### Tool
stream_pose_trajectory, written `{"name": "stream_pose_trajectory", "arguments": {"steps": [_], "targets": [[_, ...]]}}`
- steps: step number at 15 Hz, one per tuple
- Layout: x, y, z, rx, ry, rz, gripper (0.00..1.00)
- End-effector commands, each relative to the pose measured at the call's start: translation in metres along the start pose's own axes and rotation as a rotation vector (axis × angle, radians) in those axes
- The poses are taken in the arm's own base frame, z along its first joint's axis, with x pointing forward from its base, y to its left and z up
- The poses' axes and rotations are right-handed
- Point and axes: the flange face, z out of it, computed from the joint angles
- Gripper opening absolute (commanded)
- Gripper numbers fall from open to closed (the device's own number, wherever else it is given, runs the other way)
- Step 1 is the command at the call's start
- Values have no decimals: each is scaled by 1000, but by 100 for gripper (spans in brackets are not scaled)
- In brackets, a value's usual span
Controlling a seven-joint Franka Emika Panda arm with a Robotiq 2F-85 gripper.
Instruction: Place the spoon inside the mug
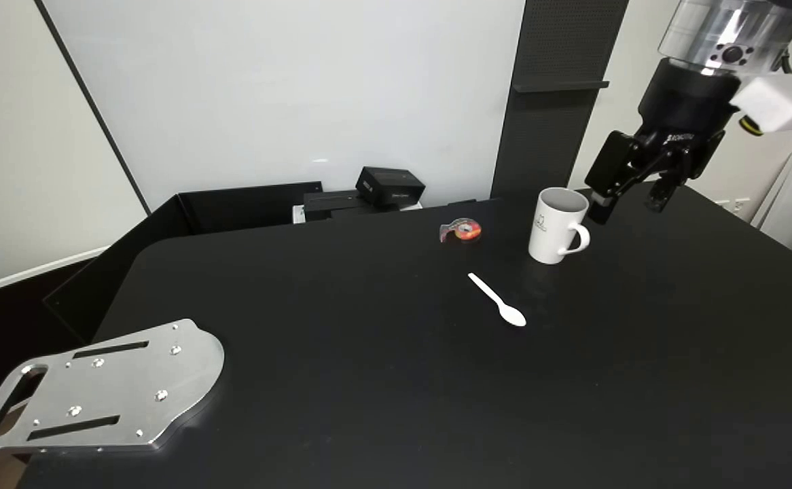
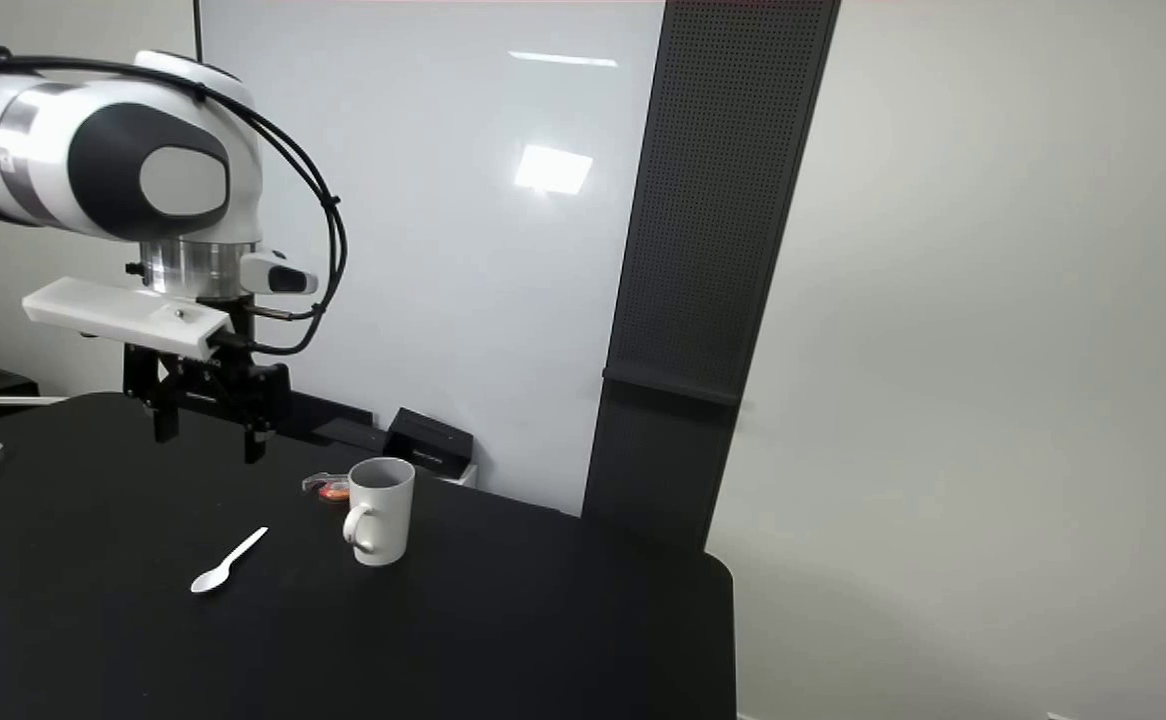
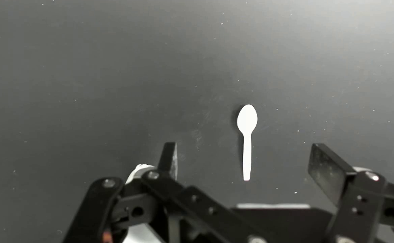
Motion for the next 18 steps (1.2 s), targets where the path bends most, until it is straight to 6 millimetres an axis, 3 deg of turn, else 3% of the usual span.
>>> {"name": "stream_pose_trajectory", "arguments": {"steps": [1,9,18], "targets": [[0,0,-1,0,-1,0,100],[4,-1,1,0,0,-11,100],[56,-19,19,-40,29,-66,100]]}}
